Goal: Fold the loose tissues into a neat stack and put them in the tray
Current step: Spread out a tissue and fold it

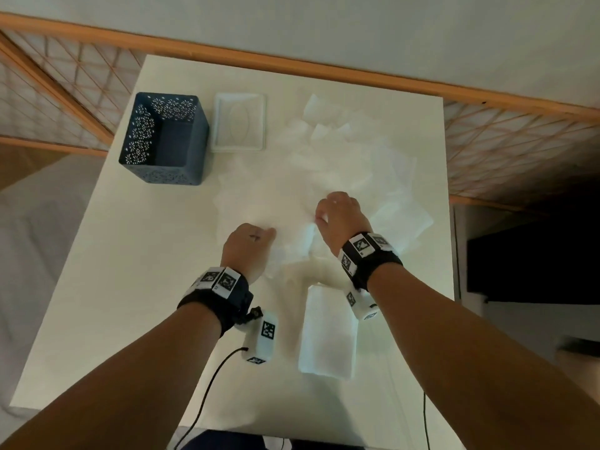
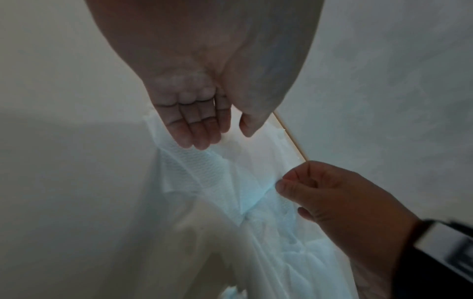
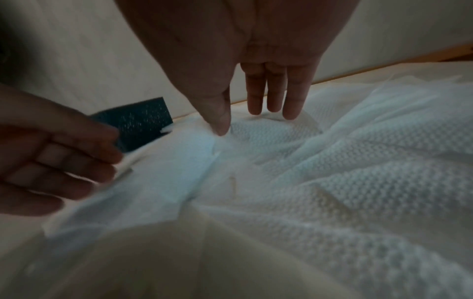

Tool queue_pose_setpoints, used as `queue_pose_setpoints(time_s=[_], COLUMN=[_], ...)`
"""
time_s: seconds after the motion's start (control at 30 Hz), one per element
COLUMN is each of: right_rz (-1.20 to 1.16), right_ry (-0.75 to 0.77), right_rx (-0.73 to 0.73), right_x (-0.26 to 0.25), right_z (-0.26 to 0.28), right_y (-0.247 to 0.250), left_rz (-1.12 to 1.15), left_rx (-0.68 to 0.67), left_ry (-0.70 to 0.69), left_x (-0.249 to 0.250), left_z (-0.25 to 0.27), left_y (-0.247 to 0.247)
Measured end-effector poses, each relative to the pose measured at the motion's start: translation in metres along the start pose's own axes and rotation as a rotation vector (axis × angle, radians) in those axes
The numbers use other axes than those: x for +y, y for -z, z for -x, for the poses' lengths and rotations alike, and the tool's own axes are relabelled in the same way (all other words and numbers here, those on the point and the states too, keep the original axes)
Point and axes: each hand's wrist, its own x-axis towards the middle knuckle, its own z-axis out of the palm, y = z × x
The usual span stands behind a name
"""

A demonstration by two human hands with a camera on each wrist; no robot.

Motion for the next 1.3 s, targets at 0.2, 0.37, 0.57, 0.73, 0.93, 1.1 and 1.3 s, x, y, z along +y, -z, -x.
queue_pose_setpoints(time_s=[0.2, 0.37, 0.57, 0.73, 0.93, 1.1, 1.3], right_rz=[-0.264, -0.316, -0.291, -0.349, -0.566, -0.918, -1.147], right_ry=[-0.047, -0.079, -0.125, -0.113, -0.010, -0.004, -0.004], right_rx=[0.091, 0.110, 0.056, 0.119, -0.026, -0.232, -0.285], right_x=[0.003, -0.002, -0.003, -0.007, -0.029, -0.049, -0.060], right_z=[0.018, 0.029, 0.035, 0.041, 0.037, 0.041, 0.063], right_y=[-0.002, 0.004, 0.012, 0.029, 0.084, 0.120, 0.128], left_rz=[0.272, 0.506, 0.414, 0.154, 0.045, 0.206, 0.586], left_rx=[-0.062, -0.112, 0.022, 0.146, -0.139, -0.416, -0.555], left_ry=[0.190, 0.279, 0.242, 0.035, -0.275, -0.361, -0.246], left_x=[0.029, 0.029, 0.025, 0.025, 0.048, 0.085, 0.116], left_z=[-0.005, -0.001, 0.001, 0.007, 0.031, 0.053, 0.063], left_y=[-0.010, -0.019, -0.016, 0.005, 0.055, 0.092, 0.105])
